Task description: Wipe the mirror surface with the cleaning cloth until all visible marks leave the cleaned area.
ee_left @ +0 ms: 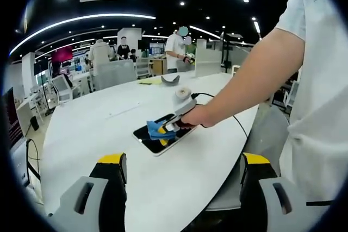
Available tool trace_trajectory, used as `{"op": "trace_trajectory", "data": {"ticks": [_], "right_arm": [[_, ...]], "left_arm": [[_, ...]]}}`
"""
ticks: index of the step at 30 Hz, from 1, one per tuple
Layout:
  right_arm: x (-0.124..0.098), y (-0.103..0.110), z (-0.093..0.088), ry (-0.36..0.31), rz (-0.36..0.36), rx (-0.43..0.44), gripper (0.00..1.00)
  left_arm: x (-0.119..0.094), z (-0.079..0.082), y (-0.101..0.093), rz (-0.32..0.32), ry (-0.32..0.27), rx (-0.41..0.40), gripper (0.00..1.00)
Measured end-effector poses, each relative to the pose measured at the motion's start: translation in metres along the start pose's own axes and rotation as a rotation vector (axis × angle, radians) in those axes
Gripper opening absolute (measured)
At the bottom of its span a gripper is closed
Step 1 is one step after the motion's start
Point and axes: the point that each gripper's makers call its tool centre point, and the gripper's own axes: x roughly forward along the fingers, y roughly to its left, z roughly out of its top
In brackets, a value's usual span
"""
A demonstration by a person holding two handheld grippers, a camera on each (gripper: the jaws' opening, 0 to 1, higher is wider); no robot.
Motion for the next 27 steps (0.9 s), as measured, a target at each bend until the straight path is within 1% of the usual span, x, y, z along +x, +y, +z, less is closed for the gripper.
{"op": "trace_trajectory", "data": {"ticks": [2, 6, 9, 10, 12, 15, 24, 27], "right_arm": [[0.0, 0.003, 0.001, -0.006, 0.0, 0.014, 0.02], [0.006, 0.01, 0.002, -0.007, 0.018, 0.014, 0.02], [0.009, 0.023, 0.003, -0.007, 0.046, 0.003, 0.02], [0.01, 0.025, 0.003, -0.007, 0.049, -0.01, 0.02], [0.011, 0.03, 0.004, -0.01, 0.055, -0.002, 0.02], [0.012, 0.038, 0.004, -0.009, 0.064, -0.014, 0.02], [0.01, 0.043, 0.005, -0.008, 0.071, -0.021, 0.02], [0.011, 0.044, 0.005, -0.007, 0.074, -0.02, 0.02]], "left_arm": [[-0.001, 0.0, 0.001, 0.002, -0.001, 0.002, 0.86], [-0.003, -0.001, 0.004, 0.003, -0.001, -0.003, 0.86], [-0.004, -0.003, 0.006, 0.004, 0.001, -0.009, 0.86], [-0.004, -0.003, 0.006, 0.004, 0.002, -0.009, 0.86], [-0.004, -0.005, 0.007, 0.001, 0.008, -0.005, 0.86], [-0.004, -0.005, 0.008, 0.002, 0.006, -0.007, 0.86], [-0.006, -0.003, 0.01, 0.002, 0.0, -0.008, 0.86], [-0.007, 0.001, 0.009, 0.001, -0.007, -0.005, 0.86]]}}
